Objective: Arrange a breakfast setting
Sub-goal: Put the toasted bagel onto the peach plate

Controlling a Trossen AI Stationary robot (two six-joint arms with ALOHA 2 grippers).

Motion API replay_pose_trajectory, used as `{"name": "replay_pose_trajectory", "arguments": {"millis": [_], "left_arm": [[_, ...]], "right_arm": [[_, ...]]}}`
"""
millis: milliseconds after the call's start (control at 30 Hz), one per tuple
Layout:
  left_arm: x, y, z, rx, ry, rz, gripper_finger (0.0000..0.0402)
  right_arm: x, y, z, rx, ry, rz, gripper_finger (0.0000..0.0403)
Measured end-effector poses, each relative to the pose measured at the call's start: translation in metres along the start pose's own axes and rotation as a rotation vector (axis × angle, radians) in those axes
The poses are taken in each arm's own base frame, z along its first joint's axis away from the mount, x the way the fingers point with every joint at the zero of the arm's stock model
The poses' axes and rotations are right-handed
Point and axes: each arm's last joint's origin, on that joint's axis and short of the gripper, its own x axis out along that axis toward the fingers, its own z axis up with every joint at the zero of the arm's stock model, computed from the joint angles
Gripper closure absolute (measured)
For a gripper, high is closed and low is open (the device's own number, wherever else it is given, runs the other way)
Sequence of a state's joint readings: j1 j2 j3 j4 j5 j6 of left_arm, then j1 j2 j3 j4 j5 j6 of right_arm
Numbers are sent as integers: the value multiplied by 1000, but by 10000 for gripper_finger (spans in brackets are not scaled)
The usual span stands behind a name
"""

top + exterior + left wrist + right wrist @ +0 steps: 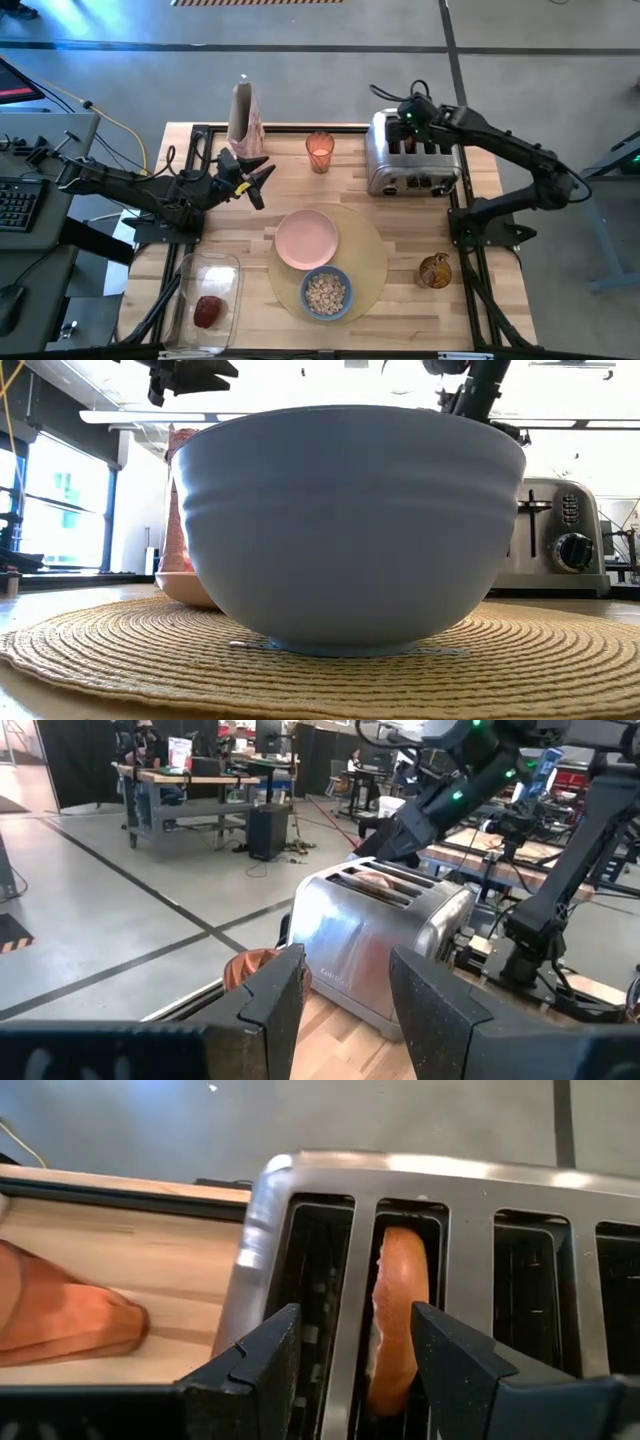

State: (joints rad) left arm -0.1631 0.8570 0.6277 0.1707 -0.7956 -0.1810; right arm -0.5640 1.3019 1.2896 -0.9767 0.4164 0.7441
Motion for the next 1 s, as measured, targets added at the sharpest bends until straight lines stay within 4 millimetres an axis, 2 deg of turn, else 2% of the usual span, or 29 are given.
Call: {"name": "replay_pose_trajectory", "arguments": {"millis": [333, 667, 1000], "left_arm": [[0, 0, 0, -3, -4, 0, 264], [0, 0, 1, -4, -4, 0, 264], [0, 0, 1, -3, -6, 8, 264]], "right_arm": [[25, 4, -3, -57, 58, -103, 231], [31, -4, 4, -45, 66, -132, 232], [40, -2, 2, -87, 111, -129, 274]]}}
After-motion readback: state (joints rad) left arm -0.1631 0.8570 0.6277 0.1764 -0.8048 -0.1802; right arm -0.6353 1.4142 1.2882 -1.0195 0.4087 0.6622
